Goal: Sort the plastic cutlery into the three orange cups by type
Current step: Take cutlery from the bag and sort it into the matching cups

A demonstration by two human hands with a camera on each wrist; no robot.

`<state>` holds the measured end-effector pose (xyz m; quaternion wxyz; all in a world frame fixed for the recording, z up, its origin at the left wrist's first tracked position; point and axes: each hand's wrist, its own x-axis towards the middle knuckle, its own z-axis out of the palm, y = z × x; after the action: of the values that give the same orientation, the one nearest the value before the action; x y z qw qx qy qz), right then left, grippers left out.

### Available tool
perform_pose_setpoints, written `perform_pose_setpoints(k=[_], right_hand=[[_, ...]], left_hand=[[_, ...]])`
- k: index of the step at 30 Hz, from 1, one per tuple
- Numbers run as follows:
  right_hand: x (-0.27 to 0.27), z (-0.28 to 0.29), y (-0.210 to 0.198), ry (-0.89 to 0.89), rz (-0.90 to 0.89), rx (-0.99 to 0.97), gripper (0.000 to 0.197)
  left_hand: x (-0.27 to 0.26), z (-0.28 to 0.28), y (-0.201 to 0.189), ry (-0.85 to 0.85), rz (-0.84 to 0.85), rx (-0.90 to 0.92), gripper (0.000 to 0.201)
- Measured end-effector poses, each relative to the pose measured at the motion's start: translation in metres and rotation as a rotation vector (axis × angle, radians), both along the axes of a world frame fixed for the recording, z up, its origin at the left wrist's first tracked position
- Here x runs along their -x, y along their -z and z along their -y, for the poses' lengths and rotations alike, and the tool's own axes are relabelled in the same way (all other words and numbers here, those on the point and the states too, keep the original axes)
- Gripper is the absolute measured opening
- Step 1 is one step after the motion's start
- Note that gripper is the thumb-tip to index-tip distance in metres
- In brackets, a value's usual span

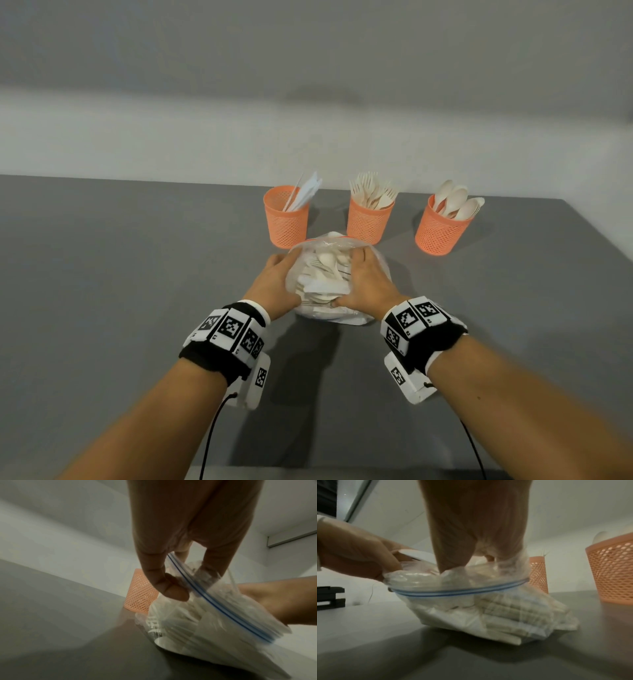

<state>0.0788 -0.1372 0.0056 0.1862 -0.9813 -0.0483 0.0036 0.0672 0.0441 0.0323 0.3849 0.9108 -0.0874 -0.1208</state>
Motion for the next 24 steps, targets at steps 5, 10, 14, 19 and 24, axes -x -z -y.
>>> perform_pose_setpoints(k=[5,10,14,19,24], right_hand=[[-0.007,0.001,-0.003,-0.002,-0.095,0.157,0.094],[-0.011,0.006,-0.006,-0.179,-0.254,0.154,0.06],[-0.01,0.008,-0.004,-0.24,-0.229,0.191,0.066],[-0.004,0.004,0.006,-0.259,-0.225,0.183,0.071],[0.002,0.0,0.005,-0.233,-0.206,0.12,0.075]], left_hand=[[-0.002,0.0,0.005,-0.025,0.002,-0.02,0.084],[-0.005,-0.006,0.01,-0.095,0.04,0.039,0.079],[-0.007,-0.008,0.016,-0.078,0.008,0.102,0.079],[-0.007,-0.014,0.02,-0.093,-0.115,0.299,0.088],[-0.007,-0.015,0.025,-0.135,-0.175,0.506,0.091]])
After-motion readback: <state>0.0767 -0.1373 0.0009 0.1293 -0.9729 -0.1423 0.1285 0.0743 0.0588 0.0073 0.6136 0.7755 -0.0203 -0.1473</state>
